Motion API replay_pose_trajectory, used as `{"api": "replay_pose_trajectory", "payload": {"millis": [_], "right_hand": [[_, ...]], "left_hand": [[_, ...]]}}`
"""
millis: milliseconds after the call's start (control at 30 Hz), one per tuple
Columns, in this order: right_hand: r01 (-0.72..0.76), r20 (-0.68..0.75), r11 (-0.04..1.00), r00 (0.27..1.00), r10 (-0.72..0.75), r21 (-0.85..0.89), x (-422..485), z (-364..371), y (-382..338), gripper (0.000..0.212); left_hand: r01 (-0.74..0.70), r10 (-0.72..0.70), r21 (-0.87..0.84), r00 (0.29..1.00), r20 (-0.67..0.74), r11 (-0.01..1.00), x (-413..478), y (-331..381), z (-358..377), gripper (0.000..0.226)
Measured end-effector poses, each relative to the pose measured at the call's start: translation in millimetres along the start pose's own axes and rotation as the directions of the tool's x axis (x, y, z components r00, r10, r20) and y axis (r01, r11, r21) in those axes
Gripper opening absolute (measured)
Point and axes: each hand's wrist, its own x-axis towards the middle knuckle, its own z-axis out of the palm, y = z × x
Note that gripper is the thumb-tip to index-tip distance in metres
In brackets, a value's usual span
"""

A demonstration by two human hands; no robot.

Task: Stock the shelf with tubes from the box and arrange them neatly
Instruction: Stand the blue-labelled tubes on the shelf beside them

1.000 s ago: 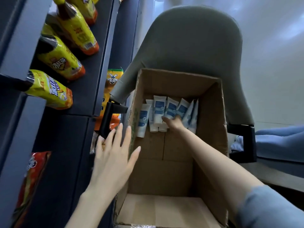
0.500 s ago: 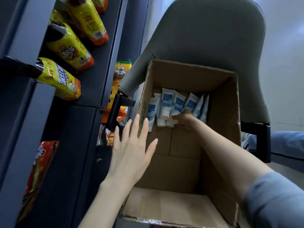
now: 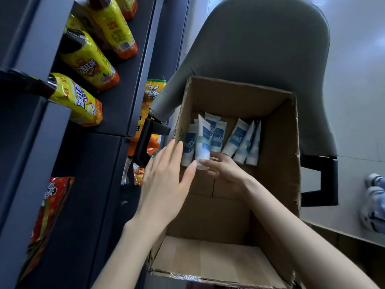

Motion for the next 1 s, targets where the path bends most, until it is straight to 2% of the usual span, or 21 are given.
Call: {"api": "replay_pose_trajectory", "payload": {"millis": [100,167,300,433,500,567,600,700,800,1000], "right_hand": [[0.152,0.082,0.984,0.986,-0.144,-0.097,-30.5,12.4,1.2,0.043],[0.268,0.120,0.960,0.959,-0.257,-0.088,-50.0,22.7,2.2,0.044],[0.456,0.090,0.884,0.889,-0.449,-0.098,-76.1,40.3,11.6,0.044],[0.510,0.060,0.855,0.860,-0.507,-0.089,-84.4,46.3,21.3,0.043],[0.491,0.081,0.866,0.871,-0.485,-0.097,-84.2,44.8,21.0,0.039],[0.444,0.058,0.887,0.896,-0.440,-0.131,-76.3,39.3,18.1,0.038],[0.417,0.011,0.894,0.907,-0.420,-0.162,-69.6,35.2,16.3,0.039],[0.302,-0.160,0.903,0.919,-0.361,-0.305,-35.4,18.7,11.3,0.022],[0.164,-0.230,0.887,0.931,-0.284,-0.433,12.2,6.2,3.7,0.043],[0.016,-0.355,0.918,0.920,-0.168,-0.395,105.8,5.2,-19.6,0.057]], "left_hand": [[0.041,-0.044,-0.253,0.999,-0.004,0.966,4.8,3.6,1.3,0.062],[0.060,-0.081,-0.406,0.996,-0.033,0.912,6.2,6.5,1.6,0.054],[0.080,-0.147,-0.636,0.988,-0.053,0.768,4.3,8.9,4.0,0.027],[0.083,-0.154,-0.769,0.988,-0.021,0.634,-3.1,8.9,3.9,0.035],[0.094,-0.171,-0.795,0.985,-0.013,0.600,-5.8,4.5,0.6,0.037],[0.110,-0.211,-0.811,0.977,-0.017,0.575,-5.7,-3.7,-2.8,0.029],[0.117,-0.233,-0.813,0.972,-0.024,0.571,-5.3,-8.3,-4.6,0.023],[0.123,-0.287,-0.829,0.957,-0.046,0.545,-4.2,-20.7,-8.8,0.019],[0.115,-0.329,-0.855,0.942,-0.068,0.506,-4.0,-30.3,-11.5,0.020],[0.102,-0.375,-0.872,0.922,-0.098,0.478,-2.7,-39.4,-19.9,0.022]]}}
